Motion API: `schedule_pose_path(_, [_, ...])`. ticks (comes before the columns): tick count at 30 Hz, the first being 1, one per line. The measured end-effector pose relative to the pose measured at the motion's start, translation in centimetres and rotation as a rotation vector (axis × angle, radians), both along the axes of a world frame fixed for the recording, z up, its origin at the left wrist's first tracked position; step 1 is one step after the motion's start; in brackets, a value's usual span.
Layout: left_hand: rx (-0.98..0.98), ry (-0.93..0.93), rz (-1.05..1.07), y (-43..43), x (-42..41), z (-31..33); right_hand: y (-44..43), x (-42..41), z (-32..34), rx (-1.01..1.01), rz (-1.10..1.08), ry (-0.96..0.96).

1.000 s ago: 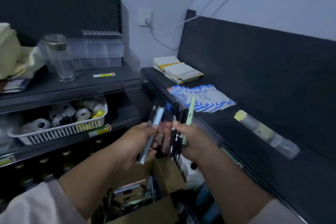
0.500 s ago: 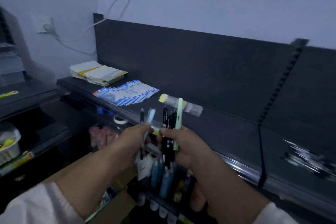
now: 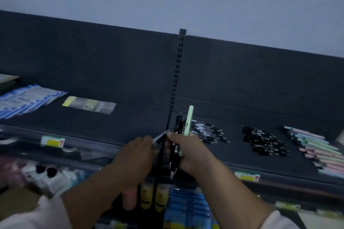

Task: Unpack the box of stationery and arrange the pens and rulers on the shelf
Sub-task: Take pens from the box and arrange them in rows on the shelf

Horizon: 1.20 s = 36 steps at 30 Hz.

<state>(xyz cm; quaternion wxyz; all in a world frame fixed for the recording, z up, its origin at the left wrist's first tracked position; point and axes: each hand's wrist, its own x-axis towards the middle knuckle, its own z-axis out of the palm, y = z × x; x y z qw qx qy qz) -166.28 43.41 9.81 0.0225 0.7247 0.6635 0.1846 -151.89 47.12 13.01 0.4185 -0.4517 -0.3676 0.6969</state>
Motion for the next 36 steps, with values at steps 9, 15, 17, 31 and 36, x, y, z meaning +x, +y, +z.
schedule_pose_path(9, [0.114, 0.22, -0.154, 4.2, 13.5, -0.7, 2.6, 13.3, -1.1, -0.011, -0.168, -0.109])
schedule_pose_path(15, [0.033, 0.224, -0.053, 6.6, 16.6, -1.2, 5.2, 16.4, -1.9, -0.109, -0.251, -0.042])
schedule_pose_path(17, [-0.034, 0.103, -0.059, 7.6, 16.2, -0.8, 6.6, 17.1, -2.4, -0.149, -0.311, -0.027])
schedule_pose_path(31, [-0.331, -0.502, 0.012, 18.6, 11.3, -2.2, 17.0, 15.5, -6.8, -0.321, -0.454, -0.085])
schedule_pose_path(36, [-0.422, -0.845, 0.022, 20.7, 11.1, -2.7, 18.2, 15.3, -7.3, -0.247, -0.416, -0.261])
